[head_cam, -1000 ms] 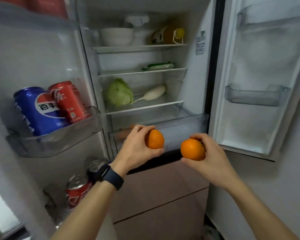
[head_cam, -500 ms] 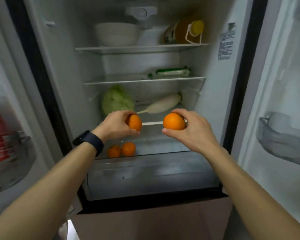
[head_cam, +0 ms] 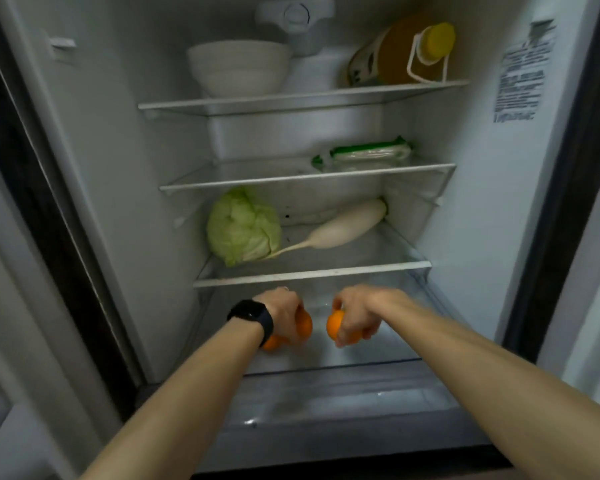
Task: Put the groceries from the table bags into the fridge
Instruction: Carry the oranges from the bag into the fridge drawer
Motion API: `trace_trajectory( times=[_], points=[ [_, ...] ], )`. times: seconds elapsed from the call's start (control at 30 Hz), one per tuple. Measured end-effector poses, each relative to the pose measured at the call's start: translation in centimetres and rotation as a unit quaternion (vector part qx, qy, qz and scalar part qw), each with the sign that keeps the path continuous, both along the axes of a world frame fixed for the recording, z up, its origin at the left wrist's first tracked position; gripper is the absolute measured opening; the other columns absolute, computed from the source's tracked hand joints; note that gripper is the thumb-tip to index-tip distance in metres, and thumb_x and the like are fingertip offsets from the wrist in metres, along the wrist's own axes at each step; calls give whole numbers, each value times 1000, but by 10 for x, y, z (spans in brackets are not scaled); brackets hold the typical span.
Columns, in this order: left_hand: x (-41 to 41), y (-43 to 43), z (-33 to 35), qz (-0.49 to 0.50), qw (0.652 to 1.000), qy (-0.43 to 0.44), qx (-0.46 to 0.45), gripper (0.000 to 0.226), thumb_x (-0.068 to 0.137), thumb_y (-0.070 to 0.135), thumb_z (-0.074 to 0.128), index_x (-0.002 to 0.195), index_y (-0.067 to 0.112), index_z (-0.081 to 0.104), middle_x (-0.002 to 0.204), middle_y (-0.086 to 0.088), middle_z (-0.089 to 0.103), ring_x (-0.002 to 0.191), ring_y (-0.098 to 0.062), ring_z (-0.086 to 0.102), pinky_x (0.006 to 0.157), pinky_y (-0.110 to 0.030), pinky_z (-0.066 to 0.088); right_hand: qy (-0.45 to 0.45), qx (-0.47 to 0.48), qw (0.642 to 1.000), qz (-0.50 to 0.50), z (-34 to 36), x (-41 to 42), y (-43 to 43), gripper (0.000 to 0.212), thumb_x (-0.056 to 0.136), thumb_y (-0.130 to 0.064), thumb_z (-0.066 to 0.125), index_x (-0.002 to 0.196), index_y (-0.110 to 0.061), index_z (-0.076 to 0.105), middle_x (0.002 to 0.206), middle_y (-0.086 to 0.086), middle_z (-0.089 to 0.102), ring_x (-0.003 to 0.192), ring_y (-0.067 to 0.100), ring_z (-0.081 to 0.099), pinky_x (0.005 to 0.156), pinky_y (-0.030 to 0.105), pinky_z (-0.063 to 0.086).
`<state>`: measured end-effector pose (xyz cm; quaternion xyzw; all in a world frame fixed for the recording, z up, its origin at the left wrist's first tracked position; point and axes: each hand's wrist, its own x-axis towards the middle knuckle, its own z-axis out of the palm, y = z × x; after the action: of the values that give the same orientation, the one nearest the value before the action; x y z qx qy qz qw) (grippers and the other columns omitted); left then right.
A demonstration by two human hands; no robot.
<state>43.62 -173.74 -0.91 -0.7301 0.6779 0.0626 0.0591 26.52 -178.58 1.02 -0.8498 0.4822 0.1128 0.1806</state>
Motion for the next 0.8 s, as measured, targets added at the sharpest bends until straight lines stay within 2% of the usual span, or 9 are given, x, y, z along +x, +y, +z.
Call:
trace_trajectory(
  times=[0.1,0.2,0.33,0.5,0.6,0.7,0.8],
  points=[
    [3,-22,-16,-24,1000,0,11,71,73,49,83,135,26,57,133,-8,58,118,-29,59,98,-38,51,100,-74,991,47,-14,13,-15,62,74,-38,84,127,-16,61,114,8,71,95,26,73,73,31,56],
    [9,-34,-29,-29,999,10,22,75,72,48,85,137,28,52,134,-7,59,119,-30,59,97,-40,51,101,-122,985,73,-31,20,-30,70,77,-37,81,136,-20,47,131,12,59,117,31,60,87,32,47],
    [12,-40,-38,-28,999,31,27,86,70,49,87,142,28,44,138,-7,56,123,-30,56,98,-39,48,45,-83,994,53,-52,22,-38,72,80,-35,79,139,-23,39,133,12,53,119,32,56,86,33,43],
    [9,-37,-44,-27,999,5,41,88,73,55,83,144,28,40,140,-6,54,124,-30,55,99,-42,49,63,-107,991,58,-67,31,-35,96,76,-35,83,149,-17,24,138,16,50,125,34,52,95,38,46],
    [6,-37,-46,-34,999,-11,39,85,74,58,80,143,27,41,141,-5,53,125,-30,55,100,-43,48,72,-125,988,54,-69,31,-36,97,75,-33,84,149,-19,23,137,16,49,123,35,53,95,42,49],
    [8,-41,-49,-33,998,5,49,90,74,56,82,146,26,39,146,-5,50,129,-29,53,100,-39,45,75,-95,992,31,-67,28,-40,105,72,-34,86,152,-22,19,142,14,46,127,35,51,98,43,47],
    [13,-41,-42,-22,997,36,65,96,74,51,84,152,27,35,152,-5,45,135,-28,48,107,-41,44,34,-55,998,-12,-49,21,-43,101,69,-38,89,149,-21,30,142,10,50,124,30,54,94,37,48]
  ],
)
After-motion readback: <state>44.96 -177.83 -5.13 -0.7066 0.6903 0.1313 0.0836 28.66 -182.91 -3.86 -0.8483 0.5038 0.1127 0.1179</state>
